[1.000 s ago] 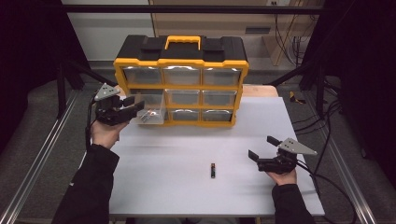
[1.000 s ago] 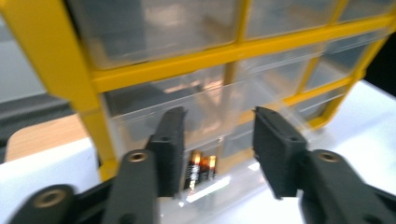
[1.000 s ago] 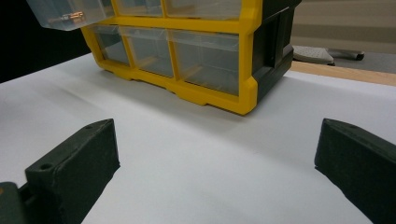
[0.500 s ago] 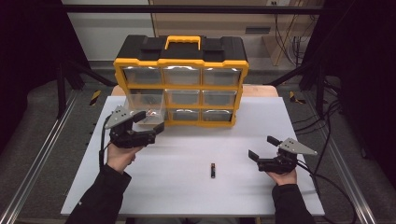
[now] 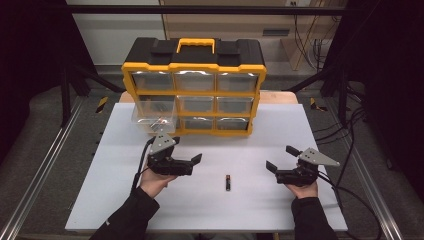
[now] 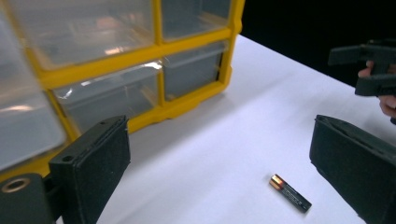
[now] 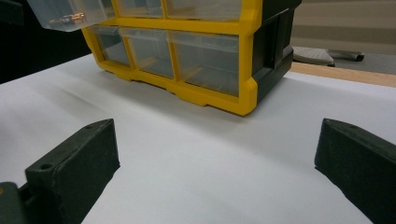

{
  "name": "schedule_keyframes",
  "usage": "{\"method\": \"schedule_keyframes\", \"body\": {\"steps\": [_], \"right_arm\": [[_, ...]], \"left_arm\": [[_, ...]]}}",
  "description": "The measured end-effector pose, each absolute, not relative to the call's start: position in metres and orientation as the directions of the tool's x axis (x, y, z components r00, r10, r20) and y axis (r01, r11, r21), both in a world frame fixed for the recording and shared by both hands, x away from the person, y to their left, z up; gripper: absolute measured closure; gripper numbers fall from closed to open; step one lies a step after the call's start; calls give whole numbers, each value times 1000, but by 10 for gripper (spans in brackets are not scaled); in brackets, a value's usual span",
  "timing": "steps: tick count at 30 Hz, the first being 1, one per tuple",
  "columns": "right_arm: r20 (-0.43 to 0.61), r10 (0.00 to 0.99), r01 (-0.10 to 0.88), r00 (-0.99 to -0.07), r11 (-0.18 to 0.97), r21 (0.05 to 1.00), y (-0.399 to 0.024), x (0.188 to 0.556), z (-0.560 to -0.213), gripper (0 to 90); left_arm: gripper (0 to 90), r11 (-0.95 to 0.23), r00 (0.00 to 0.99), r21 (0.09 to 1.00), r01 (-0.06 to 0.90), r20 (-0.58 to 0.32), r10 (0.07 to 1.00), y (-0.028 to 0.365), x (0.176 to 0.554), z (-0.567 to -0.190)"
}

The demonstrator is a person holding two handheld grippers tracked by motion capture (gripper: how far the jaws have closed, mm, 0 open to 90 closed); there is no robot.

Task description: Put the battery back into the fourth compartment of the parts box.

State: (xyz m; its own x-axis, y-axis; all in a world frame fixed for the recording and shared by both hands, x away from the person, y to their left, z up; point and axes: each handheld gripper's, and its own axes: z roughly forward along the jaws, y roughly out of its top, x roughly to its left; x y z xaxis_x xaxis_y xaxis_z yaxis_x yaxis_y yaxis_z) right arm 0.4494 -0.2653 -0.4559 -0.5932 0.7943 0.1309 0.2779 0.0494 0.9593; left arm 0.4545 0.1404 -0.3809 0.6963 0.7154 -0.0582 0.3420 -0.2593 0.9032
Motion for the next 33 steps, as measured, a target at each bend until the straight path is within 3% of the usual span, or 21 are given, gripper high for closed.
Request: {"method": "schedule_keyframes", "body": {"steps": [27, 33], "right_arm": [[134, 793, 280, -594, 47, 959, -266, 449, -456, 2], [133, 792, 279, -595, 49, 959, -265, 449, -456, 2]], "left_arm": [[37, -446, 757, 756, 480, -99, 646, 54, 462, -461], [81, -452, 750, 737, 503, -113, 651, 48, 460, -469]]}}
